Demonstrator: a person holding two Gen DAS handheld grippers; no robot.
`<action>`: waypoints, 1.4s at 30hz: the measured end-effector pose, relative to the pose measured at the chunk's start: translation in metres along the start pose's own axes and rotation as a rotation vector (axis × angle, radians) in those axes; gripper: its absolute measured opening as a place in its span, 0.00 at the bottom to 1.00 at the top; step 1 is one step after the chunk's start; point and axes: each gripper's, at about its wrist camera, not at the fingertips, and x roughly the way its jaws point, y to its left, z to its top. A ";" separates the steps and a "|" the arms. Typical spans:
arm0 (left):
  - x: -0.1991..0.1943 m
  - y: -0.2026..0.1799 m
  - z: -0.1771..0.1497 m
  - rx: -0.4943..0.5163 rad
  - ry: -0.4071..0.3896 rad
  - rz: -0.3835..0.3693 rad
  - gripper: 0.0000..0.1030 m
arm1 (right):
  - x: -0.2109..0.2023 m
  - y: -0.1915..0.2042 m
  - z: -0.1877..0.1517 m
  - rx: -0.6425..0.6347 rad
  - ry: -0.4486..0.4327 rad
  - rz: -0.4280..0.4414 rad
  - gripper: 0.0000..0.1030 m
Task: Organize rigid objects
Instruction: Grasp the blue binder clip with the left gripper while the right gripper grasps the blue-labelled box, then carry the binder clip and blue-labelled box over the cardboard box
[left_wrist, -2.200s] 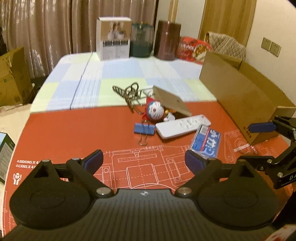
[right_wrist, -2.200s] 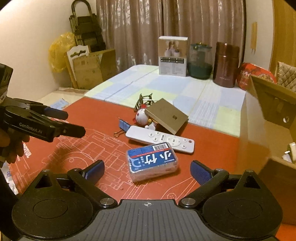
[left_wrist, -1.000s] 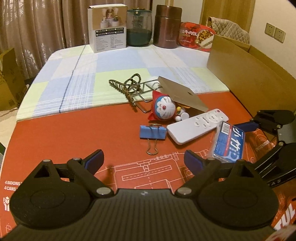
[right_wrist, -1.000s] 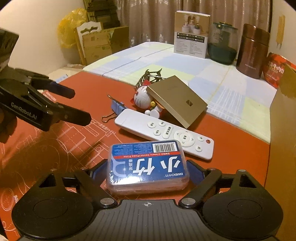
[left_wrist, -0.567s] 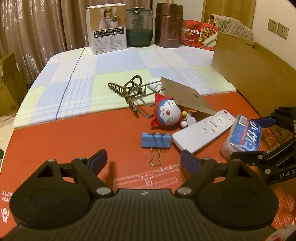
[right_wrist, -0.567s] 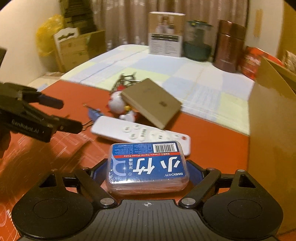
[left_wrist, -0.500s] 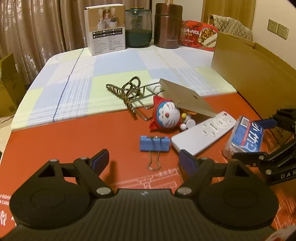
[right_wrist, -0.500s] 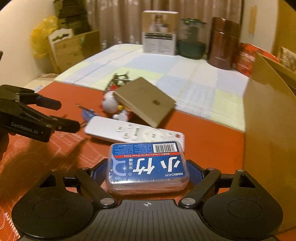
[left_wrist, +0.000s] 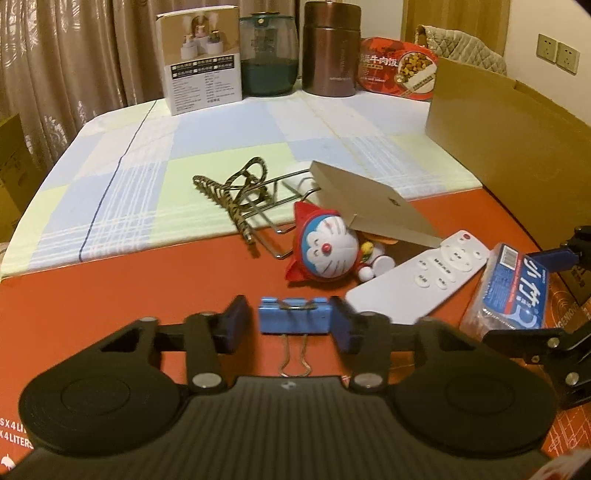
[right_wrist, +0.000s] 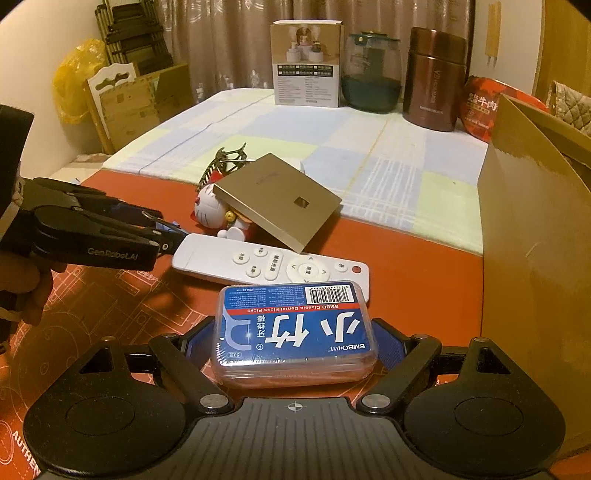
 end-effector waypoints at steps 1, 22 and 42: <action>0.000 -0.001 0.000 0.002 0.002 0.000 0.33 | 0.000 0.000 0.000 0.001 0.001 0.001 0.81; -0.084 -0.034 -0.017 -0.072 -0.021 -0.001 0.33 | -0.059 0.008 -0.005 0.036 -0.081 -0.018 0.81; -0.207 -0.128 -0.016 -0.097 -0.127 -0.082 0.33 | -0.217 0.004 -0.056 0.210 -0.129 -0.120 0.81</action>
